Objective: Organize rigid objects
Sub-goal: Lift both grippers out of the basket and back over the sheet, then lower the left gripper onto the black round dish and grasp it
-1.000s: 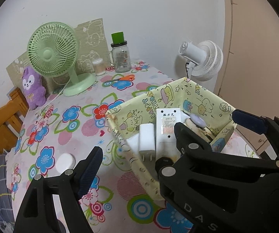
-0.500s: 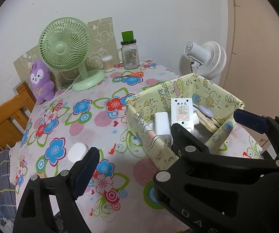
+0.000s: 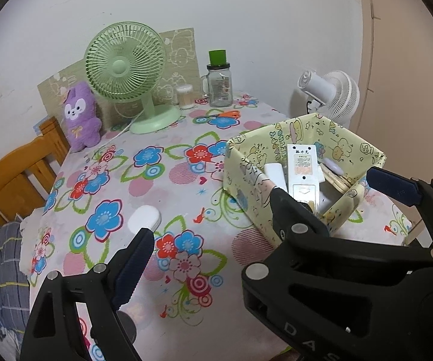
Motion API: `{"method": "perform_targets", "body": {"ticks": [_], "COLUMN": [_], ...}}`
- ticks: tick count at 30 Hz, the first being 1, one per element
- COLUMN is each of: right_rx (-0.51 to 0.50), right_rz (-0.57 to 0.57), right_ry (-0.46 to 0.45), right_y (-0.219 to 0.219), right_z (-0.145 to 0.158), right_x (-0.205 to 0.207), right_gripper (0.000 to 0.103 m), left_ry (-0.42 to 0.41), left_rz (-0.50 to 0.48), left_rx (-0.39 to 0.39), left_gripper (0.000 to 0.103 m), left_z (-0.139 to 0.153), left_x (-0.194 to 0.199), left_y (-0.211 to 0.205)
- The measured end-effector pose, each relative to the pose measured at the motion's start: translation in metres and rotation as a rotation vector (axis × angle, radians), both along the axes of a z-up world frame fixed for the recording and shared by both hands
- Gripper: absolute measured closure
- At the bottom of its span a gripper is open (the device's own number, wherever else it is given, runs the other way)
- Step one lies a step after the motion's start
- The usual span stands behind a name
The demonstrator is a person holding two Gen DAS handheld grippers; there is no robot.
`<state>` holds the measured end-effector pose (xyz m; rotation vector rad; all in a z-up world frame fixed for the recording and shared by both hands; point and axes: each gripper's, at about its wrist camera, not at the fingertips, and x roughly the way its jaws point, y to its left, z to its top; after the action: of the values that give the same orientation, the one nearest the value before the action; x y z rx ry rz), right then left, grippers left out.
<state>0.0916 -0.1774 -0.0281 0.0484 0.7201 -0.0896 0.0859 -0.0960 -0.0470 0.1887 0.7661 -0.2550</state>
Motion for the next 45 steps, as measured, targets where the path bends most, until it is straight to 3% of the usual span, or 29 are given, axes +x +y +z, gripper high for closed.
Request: {"method": "perform_targets", "body": {"ticks": [22,45], "right_rx": [-0.022,-0.043], "right_rz": [0.091,0.198], "right_ry": [-0.004,0.010], "right_y": [0.045,0.099], "right_z": [-0.008,-0.050], "right_x": [-0.018,-0.017], "right_gripper": [0.008,0.008], "left_ry": [-0.005,0.057], "left_rz": [0.077,0.187], "left_rx": [-0.031,-0.050], "left_gripper": [0.009,0.001], "left_z": [-0.010,-0.056], "left_x": [-0.025,-0.028], "left_y": [0.046,0.099]}}
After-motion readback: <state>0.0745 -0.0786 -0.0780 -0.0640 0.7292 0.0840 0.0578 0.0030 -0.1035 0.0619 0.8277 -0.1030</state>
